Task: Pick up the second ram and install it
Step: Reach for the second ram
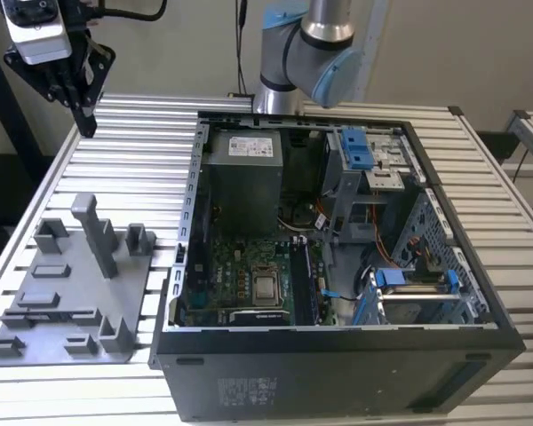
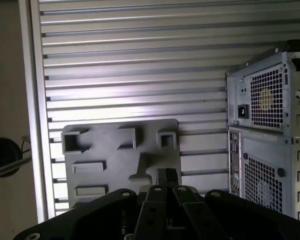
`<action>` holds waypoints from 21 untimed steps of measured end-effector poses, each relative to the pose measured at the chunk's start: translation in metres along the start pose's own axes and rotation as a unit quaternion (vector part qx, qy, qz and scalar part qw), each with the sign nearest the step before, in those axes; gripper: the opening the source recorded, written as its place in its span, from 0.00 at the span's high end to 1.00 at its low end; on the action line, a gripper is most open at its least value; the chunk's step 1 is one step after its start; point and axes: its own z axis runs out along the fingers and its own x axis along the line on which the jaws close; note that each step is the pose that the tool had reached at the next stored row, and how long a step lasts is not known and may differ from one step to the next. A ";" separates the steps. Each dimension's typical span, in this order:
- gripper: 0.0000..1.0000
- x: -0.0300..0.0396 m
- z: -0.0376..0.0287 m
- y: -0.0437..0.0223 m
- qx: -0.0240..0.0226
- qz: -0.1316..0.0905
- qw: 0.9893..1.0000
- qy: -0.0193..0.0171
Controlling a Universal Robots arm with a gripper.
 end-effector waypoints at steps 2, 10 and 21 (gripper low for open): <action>0.89 0.0038 0.0000 -0.0003 0.000 -0.004 1.000 0.000; 0.89 0.0257 -0.0003 -0.0017 0.000 -0.009 1.000 0.000; 0.89 0.0491 -0.0007 -0.0032 0.000 -0.009 1.000 0.000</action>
